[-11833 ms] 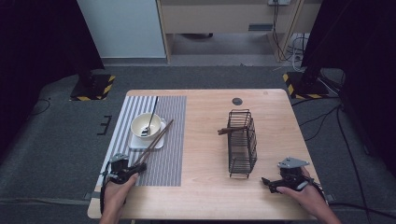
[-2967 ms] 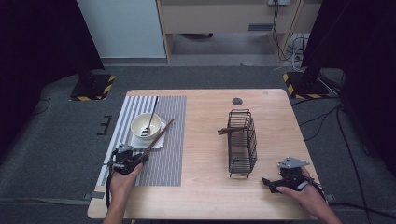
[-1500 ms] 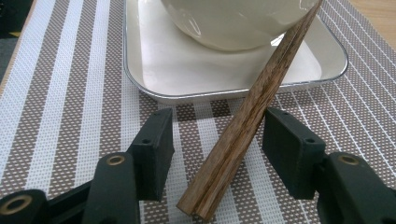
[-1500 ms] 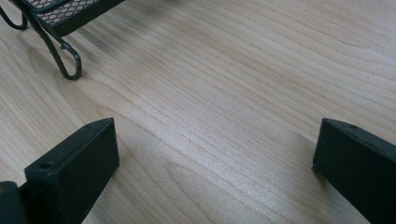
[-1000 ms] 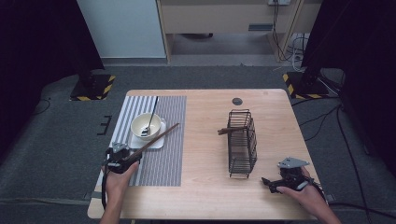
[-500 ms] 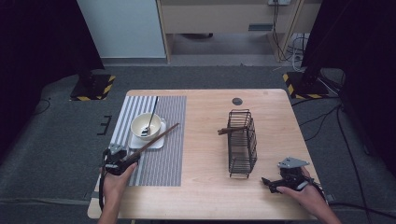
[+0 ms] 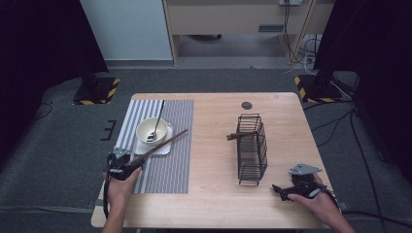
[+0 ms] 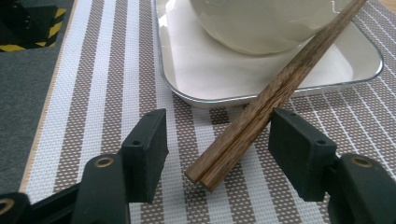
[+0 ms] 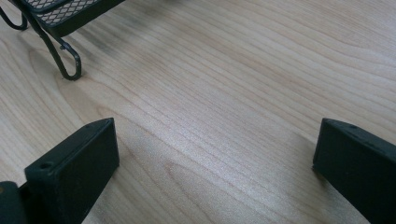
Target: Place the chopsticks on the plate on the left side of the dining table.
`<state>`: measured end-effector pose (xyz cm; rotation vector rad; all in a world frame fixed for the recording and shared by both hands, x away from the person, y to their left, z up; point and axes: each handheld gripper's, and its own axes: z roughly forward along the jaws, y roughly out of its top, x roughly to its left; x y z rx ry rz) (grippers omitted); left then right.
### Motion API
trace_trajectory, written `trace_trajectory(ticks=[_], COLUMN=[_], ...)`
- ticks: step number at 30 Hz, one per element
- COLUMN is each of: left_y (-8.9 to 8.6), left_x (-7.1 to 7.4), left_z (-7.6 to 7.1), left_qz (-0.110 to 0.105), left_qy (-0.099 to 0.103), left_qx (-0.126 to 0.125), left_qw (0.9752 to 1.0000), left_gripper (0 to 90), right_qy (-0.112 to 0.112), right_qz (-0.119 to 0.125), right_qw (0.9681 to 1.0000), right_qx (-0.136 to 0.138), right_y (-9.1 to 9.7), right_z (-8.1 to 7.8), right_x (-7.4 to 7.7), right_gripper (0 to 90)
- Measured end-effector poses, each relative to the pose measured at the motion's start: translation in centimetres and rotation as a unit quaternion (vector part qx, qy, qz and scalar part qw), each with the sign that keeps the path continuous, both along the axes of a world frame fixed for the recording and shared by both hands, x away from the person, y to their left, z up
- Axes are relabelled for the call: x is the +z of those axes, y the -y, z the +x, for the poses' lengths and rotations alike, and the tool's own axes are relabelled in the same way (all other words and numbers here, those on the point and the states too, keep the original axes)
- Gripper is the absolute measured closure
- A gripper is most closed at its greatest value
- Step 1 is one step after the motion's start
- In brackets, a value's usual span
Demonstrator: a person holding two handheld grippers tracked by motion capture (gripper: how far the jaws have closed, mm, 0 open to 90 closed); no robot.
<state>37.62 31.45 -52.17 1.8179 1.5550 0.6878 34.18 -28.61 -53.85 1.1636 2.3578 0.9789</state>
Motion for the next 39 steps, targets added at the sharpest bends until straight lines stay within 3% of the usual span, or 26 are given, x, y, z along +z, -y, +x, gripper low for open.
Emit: trace_trajectory(ticks=[9, 17, 25, 39], left_y=[-0.4, -0.5, -1.0, -1.3], left_x=[-0.1, -0.1, 0.0, -0.2], left_z=[0.3, 0.0, -0.5, 0.0], left_qz=[0.001, 0.005, 0.011, 0.016], left_qy=[0.001, 0.000, -0.001, 0.008], left_qx=[0.011, 0.005, 0.014, 0.024], left_qw=[0.9999, 1.0000, 0.9998, 0.9996], left_gripper=[36.0, 35.7, 40.4, 43.0], right_qy=[0.000, 0.000, 0.001, -0.001], right_qz=[0.000, 0.000, 0.000, 0.000], right_qw=[1.0000, 1.0000, 1.0000, 1.0000], right_qx=[0.000, 0.000, 0.000, -0.001], right_y=[0.0, 0.0, 0.0, 0.0], right_z=[0.0, 0.0, 0.0, 0.0], right_x=[0.0, 0.0, 0.0, 0.0], right_gripper=[0.2, 0.2, 0.2, 0.2])
